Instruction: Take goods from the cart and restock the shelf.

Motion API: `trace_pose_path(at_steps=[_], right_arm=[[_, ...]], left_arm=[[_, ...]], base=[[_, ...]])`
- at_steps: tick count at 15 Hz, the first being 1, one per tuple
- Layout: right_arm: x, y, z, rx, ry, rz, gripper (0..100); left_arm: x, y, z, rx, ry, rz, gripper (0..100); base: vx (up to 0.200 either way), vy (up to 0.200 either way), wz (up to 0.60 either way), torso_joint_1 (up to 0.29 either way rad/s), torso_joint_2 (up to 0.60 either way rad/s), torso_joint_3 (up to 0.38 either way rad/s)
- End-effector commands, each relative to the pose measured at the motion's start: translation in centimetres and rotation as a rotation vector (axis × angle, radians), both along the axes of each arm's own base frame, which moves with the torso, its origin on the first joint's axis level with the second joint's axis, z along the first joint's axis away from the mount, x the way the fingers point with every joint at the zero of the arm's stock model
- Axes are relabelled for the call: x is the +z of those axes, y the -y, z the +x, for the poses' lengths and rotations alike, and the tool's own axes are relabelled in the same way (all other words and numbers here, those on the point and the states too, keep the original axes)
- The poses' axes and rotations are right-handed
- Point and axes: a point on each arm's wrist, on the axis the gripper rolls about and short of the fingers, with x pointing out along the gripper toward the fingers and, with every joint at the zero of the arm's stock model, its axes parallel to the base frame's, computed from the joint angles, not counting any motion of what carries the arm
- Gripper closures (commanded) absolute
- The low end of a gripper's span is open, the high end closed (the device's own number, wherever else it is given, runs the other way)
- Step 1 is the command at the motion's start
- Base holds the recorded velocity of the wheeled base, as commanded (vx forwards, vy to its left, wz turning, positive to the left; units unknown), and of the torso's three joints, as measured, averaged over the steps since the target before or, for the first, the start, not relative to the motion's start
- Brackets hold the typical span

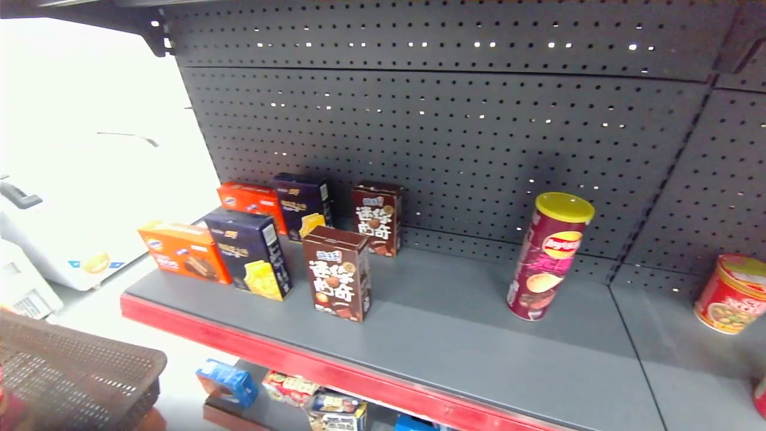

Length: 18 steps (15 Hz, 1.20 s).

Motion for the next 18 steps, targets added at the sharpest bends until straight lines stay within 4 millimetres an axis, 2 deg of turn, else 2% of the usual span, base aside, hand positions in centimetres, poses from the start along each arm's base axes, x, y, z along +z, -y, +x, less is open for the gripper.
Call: trace_pose_path(at_steps=[1,9,12,14,15,16,18], right_arm=[[0.0,0.0,0.0,0.002,0.001,-0.001,0],[0.0,0.0,0.0,0.002,0.001,0.001,0],[0.0,0.0,0.0,0.002,0.003,0.002,0],[0.0,0.0,0.0,0.002,0.001,0.002,0],[0.0,0.0,0.0,0.002,0.001,0.002,0],[0.0,0.0,0.0,0.002,0.001,0.002,0],[0.0,0.0,0.0,0.002,0.001,0.002,0]], left_arm=[[0.0,0.0,0.0,0.000,-0.002,0.000,0],[0.0,0.0,0.0,0.001,-0.002,-0.002,0],[0.0,0.0,0.0,0.001,-0.002,0.003,0],[0.8,0.0,-0.1,0.008,0.047,0.027,0],[3.2,0.0,-1.0,0.019,0.121,0.088,0],[6.0,0.0,-1.7,0.020,0.110,0.111,0],[10.1,0.0,-2.7,0.093,0.064,0.123,0]], base=[[0.000,0.000,0.60,0.002,0.00,0.007],[0.000,0.000,0.60,0.004,0.00,0.004],[0.000,0.000,0.00,0.000,0.00,0.000],[0.000,0.000,0.00,0.000,0.00,0.000],[0.000,0.000,0.00,0.000,0.00,0.000],[0.000,0.000,0.00,0.000,0.00,0.000],[0.000,0.000,0.00,0.000,0.00,0.000]])
